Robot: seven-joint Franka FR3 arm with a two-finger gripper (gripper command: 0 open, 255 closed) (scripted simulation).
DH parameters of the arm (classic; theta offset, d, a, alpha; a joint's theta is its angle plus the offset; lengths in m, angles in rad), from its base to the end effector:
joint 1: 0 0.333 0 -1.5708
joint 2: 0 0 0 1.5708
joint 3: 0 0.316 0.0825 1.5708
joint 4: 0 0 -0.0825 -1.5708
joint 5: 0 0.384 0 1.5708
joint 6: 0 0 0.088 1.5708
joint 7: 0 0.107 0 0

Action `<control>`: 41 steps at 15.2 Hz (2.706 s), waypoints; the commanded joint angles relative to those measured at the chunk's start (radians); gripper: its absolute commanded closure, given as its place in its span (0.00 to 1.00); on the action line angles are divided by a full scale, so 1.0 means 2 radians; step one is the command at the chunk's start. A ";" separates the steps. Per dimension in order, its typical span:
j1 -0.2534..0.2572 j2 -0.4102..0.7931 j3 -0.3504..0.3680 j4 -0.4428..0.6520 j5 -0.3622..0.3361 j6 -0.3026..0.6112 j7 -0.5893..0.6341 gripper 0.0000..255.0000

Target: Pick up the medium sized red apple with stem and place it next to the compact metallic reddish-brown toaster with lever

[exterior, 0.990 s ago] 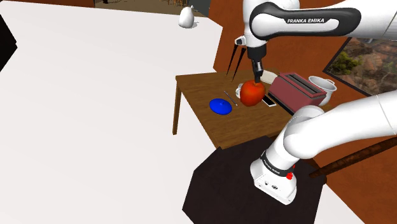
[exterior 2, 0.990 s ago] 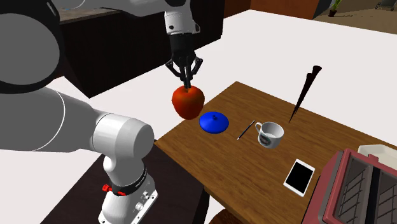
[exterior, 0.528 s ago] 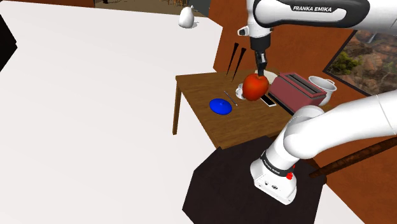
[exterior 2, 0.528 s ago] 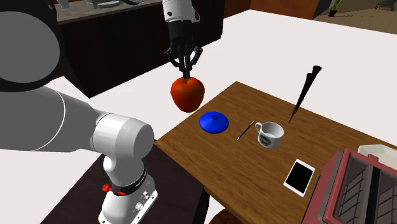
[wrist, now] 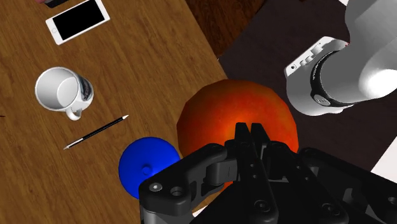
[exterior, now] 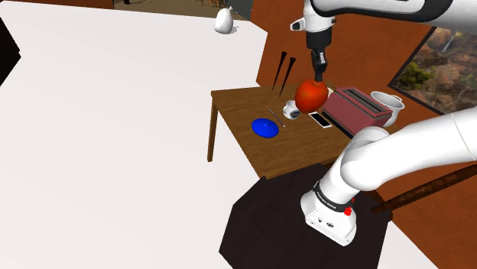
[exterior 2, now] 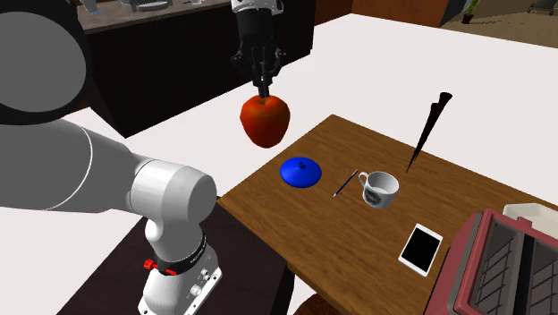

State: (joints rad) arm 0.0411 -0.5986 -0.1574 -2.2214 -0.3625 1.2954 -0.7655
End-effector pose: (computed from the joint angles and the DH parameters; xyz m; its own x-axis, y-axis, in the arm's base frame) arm 0.3214 -0.0956 0.5748 0.7203 0.5554 -0.4155 0.6015 -0.7985 -0.0247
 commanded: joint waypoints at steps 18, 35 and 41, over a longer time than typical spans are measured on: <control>-0.055 0.126 -0.201 0.117 -0.107 0.110 -0.226 1.00; -0.108 0.341 -0.331 0.257 -0.007 0.230 -0.403 1.00; -0.109 0.342 -0.332 0.220 -0.009 0.267 -0.390 1.00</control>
State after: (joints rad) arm -0.1761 0.0851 -0.8206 -1.7695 -0.3791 1.8159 -1.5502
